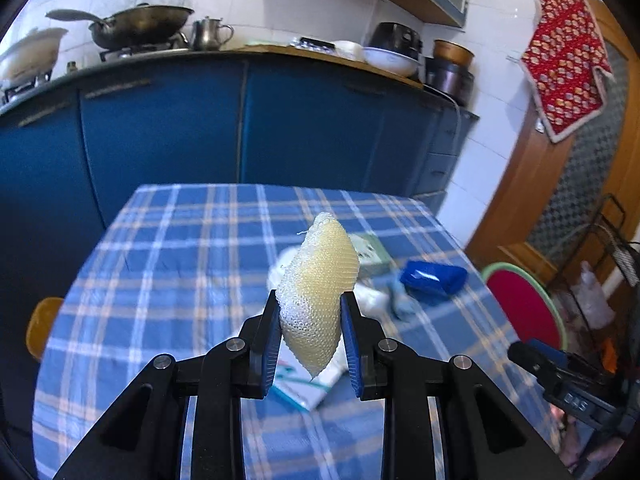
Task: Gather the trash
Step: 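Grasp the yellow foam sheet with the left tool and lift it, then grasp the blue sponge with the right tool while the left tool holds the foam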
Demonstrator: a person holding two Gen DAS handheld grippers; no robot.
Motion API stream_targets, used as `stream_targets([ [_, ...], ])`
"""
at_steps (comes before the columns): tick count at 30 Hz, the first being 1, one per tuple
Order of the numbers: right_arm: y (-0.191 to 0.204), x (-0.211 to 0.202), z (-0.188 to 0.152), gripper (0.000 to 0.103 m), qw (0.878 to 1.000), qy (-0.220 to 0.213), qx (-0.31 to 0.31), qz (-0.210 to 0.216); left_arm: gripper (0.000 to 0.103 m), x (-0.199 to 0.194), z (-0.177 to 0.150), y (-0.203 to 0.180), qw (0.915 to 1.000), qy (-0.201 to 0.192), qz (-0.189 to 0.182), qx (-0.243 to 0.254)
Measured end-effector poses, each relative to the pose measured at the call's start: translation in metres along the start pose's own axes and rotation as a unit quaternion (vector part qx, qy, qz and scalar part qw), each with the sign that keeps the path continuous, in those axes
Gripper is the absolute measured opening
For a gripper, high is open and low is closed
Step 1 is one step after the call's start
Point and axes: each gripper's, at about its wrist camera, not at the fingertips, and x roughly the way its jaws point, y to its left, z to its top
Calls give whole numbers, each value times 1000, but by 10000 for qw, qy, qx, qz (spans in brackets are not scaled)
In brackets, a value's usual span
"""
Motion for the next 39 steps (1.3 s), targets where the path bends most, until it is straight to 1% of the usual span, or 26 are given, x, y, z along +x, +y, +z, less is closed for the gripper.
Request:
stream_targets([
  [5, 12, 18, 17, 60, 9999, 18, -142, 41, 29, 19, 13, 7, 9996, -68, 255, -71],
  [8, 13, 31, 28, 64, 9999, 51, -141, 45, 29, 31, 17, 9, 9993, -65, 352, -127],
  [13, 18, 59, 49, 73, 9998, 140, -60, 86, 29, 49, 22, 14, 9988, -18, 416, -262],
  [15, 21, 70, 55, 75, 9998, 185, -23, 96, 29, 54, 22, 16, 9987, 4, 426, -296],
  [19, 25, 93, 64, 75, 9995, 290, 50, 137, 29, 60, 22, 21, 9983, 14, 445, -368],
  [24, 29, 114, 71, 75, 9995, 320, 33, 49, 29, 63, 24, 27, 9981, 3, 413, -467],
  [27, 29, 125, 71, 75, 9991, 412, 46, 22, 29, 63, 24, 28, 9980, 0, 376, -500],
  [29, 28, 129, 70, 68, 9990, 449, 52, 22, 29, 62, 24, 28, 9981, -9, 359, -499],
  [30, 27, 130, 69, 63, 9989, 468, 41, -5, 29, 62, 24, 27, 9981, -11, 354, -494],
  [31, 26, 131, 69, 59, 9988, 478, 27, -47, 29, 61, 24, 27, 9982, -12, 346, -488],
  [34, 25, 131, 68, 42, 9988, 487, -6, -17, 29, 59, 24, 25, 9983, -15, 316, -483],
  [37, 26, 128, 68, 34, 9986, 520, -66, -7, 29, 53, 24, 21, 9986, -18, 261, -469],
  [39, 28, 121, 67, 33, 9988, 481, -109, 49, 29, 49, 25, 19, 9987, -39, 241, -445],
])
